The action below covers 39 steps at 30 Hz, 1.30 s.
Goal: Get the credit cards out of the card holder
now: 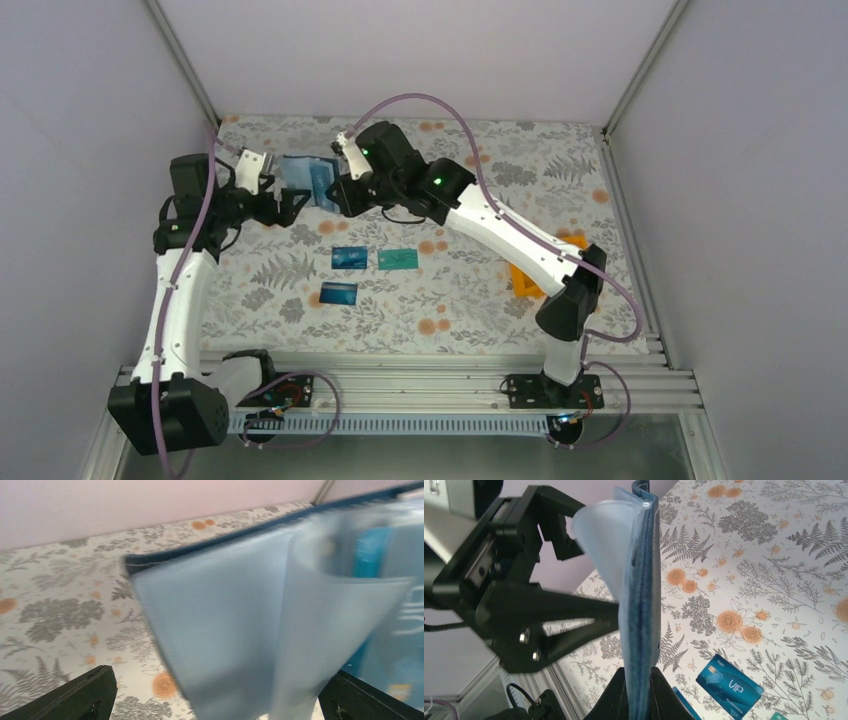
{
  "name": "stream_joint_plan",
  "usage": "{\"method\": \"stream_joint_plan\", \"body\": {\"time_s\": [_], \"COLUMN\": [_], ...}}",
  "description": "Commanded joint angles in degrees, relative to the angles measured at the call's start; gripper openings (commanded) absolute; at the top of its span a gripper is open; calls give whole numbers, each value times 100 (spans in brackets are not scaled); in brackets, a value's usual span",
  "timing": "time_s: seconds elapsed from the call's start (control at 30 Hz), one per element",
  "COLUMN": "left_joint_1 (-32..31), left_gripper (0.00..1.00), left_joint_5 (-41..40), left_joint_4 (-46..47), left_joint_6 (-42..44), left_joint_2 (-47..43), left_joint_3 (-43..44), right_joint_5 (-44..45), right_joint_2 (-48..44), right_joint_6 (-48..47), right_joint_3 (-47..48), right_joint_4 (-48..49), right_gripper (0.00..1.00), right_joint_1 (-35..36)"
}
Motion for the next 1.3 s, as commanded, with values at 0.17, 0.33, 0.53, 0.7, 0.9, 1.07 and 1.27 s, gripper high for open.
{"method": "stream_joint_plan", "body": {"time_s": [0.17, 0.33, 0.53, 0.7, 0.9, 1.07, 1.27], "left_joint_1": [741, 965, 1034, 1070, 772, -145, -336], "left_gripper": [100, 100, 100, 100, 95, 69, 50], "left_joint_5": [506, 1527, 1968, 2550, 4532, 4415, 4032], "left_joint_4": [68, 117, -7, -203, -1103, -1023, -260], "left_joint_6": [-243, -237, -15, 389, 1586, 1469, 741], "left_joint_2": [-41, -148, -326, -305, -239, -32, 181], "left_joint_3": [119, 8, 56, 254, 414, 370, -65], "right_joint_5": [-103, -68, 411, 1358, 1365, 367, -729], "right_joint_2": [-1160, -1438, -1392, -926, -447, -276, -704], "right_joint_6": [-560, -904, -828, -705, -687, -881, -1089], "right_joint_3": [-981, -1028, -918, -529, -278, -209, -670], "right_joint_4": [502, 309, -30, -679, -1040, -604, 131], "right_gripper": [4, 4, 4, 4, 4, 4, 4], "right_joint_1": [-121, -224, -422, -430, -426, -302, -284]}}
